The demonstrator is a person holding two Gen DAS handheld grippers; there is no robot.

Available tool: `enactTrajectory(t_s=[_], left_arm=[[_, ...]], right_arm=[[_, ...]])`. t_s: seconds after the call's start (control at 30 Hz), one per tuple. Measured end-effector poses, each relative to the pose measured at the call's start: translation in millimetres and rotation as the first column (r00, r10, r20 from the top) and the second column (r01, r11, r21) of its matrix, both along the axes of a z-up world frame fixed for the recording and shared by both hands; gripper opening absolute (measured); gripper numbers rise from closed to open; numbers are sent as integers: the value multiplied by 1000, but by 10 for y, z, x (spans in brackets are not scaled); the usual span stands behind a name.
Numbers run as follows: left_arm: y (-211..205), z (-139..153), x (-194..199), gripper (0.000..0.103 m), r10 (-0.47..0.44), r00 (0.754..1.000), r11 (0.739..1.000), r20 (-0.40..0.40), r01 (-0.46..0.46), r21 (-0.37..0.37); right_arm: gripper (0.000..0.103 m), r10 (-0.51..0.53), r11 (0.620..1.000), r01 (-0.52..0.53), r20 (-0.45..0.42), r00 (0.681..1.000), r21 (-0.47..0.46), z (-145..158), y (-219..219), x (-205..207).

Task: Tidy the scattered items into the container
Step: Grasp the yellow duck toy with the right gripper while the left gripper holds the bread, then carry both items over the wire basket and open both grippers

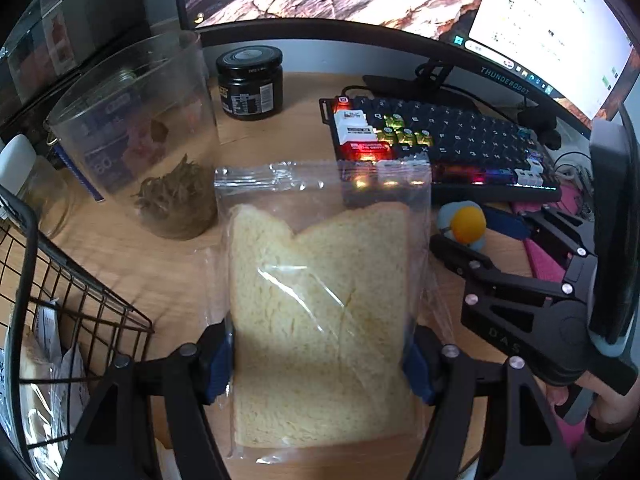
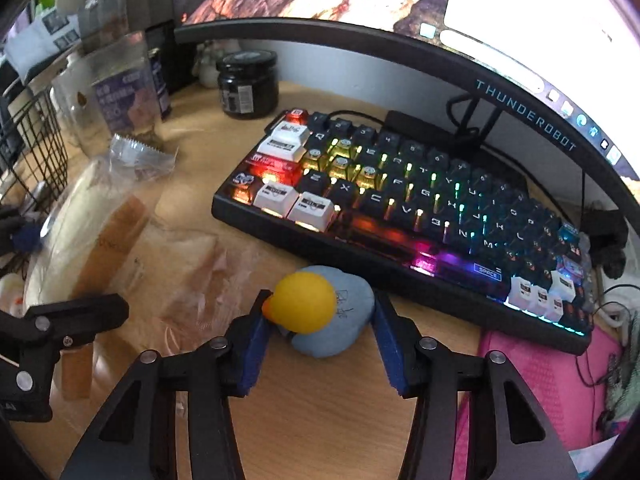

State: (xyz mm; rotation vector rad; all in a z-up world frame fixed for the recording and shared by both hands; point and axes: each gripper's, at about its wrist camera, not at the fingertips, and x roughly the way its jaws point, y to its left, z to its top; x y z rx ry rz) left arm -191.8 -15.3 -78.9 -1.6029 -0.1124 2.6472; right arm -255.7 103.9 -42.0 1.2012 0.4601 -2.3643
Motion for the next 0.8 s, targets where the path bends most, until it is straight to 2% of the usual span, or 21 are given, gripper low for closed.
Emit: enactTrajectory(t_s=[0.27, 0.53, 0.67, 0.8], left_arm=[[63, 277, 245, 75, -2, 998, 1000, -66, 1, -4], [-74, 864, 740, 74, 8, 980, 1000, -197, -13, -24], [-402, 1226, 1054, 75, 75, 962, 995, -261, -91, -50], [-975, 1507, 1439, 75, 187, 931, 974, -312, -218, -67]], right_arm=[[51, 2, 999, -3, -45, 999, -35, 315, 105, 311], [51, 38, 996, -49, -152, 988, -73, 924, 78, 833], [51, 109, 984, -136, -211, 971, -117, 1257, -268, 1145], [51, 218, 956, -258, -250, 943, -140, 1478, -807, 1436]])
